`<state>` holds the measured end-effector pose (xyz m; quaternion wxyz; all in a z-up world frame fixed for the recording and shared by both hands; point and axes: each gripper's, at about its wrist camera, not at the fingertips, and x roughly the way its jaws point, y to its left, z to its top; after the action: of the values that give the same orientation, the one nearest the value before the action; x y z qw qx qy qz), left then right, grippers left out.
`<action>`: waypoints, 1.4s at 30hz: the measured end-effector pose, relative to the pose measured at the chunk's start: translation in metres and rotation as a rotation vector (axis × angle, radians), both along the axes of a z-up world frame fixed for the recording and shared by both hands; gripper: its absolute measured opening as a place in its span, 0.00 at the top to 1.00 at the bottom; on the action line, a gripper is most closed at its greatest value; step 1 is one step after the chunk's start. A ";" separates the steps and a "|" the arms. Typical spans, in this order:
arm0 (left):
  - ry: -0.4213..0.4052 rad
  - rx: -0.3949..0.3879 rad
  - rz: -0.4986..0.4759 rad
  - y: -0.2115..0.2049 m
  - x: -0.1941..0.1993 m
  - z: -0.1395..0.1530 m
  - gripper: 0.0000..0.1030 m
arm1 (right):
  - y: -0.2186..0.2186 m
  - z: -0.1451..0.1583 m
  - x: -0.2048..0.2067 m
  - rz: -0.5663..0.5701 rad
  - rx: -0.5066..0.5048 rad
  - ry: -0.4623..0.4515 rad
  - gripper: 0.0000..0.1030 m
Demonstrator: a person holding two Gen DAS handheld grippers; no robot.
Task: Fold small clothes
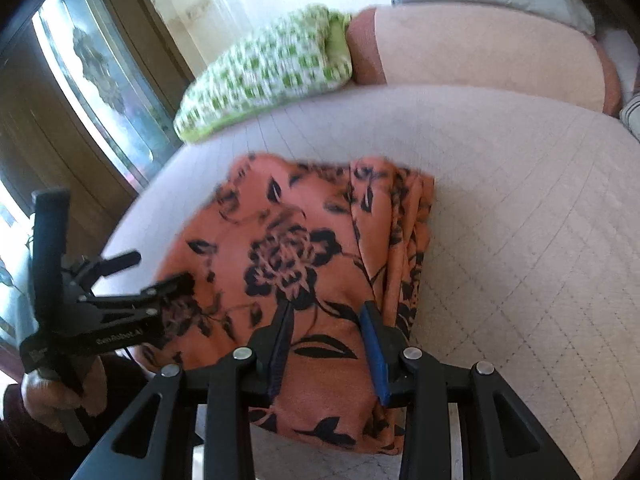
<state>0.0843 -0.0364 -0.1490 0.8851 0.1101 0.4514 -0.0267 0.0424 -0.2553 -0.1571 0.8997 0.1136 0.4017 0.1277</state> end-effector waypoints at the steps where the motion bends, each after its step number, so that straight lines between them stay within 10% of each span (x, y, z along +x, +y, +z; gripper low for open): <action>1: -0.013 0.007 0.010 0.002 -0.004 0.007 0.09 | -0.001 0.005 -0.005 -0.008 -0.004 -0.027 0.63; 17: -0.267 0.034 0.063 0.021 -0.075 0.100 0.09 | 0.033 0.063 -0.091 -0.103 -0.123 -0.287 0.62; 21: -0.293 0.000 0.065 0.029 -0.082 0.115 0.09 | 0.033 0.076 -0.108 -0.131 -0.105 -0.323 0.44; 42: -0.368 -0.046 0.051 0.039 -0.102 0.141 0.09 | 0.051 0.112 -0.120 -0.147 -0.128 -0.391 0.44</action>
<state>-0.0178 0.0025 -0.0083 0.9555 0.0812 0.2835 0.0059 -0.0771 -0.2041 -0.0454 0.9728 0.0581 0.2175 0.0553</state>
